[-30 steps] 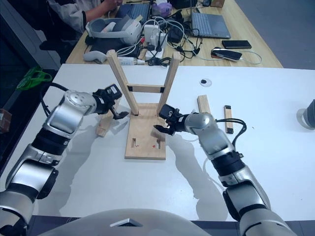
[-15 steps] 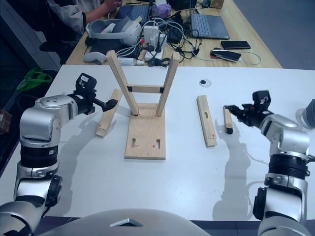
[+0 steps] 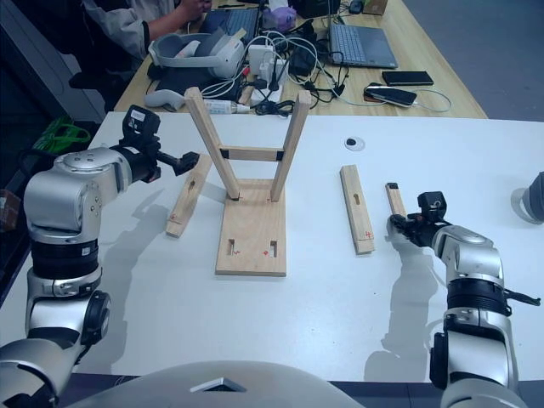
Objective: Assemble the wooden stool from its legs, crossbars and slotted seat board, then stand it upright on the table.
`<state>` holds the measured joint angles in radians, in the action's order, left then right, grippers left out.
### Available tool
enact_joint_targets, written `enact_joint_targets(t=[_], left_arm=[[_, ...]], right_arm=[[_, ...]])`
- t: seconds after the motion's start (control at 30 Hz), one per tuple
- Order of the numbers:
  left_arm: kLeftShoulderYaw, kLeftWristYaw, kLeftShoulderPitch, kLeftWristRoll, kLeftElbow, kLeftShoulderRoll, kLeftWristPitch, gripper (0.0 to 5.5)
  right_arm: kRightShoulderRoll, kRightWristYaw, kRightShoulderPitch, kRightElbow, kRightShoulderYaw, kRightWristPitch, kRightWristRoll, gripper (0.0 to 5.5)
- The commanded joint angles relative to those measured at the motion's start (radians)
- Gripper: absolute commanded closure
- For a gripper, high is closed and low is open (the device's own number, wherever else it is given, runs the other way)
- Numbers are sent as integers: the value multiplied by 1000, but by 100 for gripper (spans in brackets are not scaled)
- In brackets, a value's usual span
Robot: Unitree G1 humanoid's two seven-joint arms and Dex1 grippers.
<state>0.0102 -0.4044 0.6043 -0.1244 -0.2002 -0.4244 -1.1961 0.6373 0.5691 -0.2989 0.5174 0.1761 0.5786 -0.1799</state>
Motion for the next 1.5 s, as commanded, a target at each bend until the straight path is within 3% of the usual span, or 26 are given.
enact_joint_targets(t=[0.03, 0.1, 0.23, 0.37, 0.53, 0.63, 0.87, 1.1, 1.5], left_arm=[[10, 19, 44, -5, 23, -7, 9, 42], [13, 22, 63, -8, 30, -13, 21, 42], [32, 31, 111, 0, 57, -36, 85, 42], [48, 66, 241, 60, 112, -92, 310, 42], [-85, 158, 387, 278, 196, -159, 687, 42], [-230, 195, 425, 456, 199, -178, 947, 42], [-466, 238, 397, 817, 250, -217, 1348, 42], [-510, 198, 382, 939, 328, -236, 1534, 42], [-500, 102, 356, 957, 341, -199, 1602, 42]], right_arm=[[-3, 16, 36, -30, -39, 34, 16, 389], [1, 14, 30, -32, -50, 24, 27, 419], [16, -15, -7, -25, -68, -58, 68, 422], [37, -31, -119, -64, -77, -159, 104, 422], [12, -25, -312, -175, -36, -109, 38, 422], [-50, -26, -421, -329, 4, 28, -90, 422], [-163, -90, -538, -630, 94, 374, -397, 422], [-238, -185, -539, -805, 119, 609, -601, 422], [-267, -249, -467, -864, 36, 620, -606, 422]])
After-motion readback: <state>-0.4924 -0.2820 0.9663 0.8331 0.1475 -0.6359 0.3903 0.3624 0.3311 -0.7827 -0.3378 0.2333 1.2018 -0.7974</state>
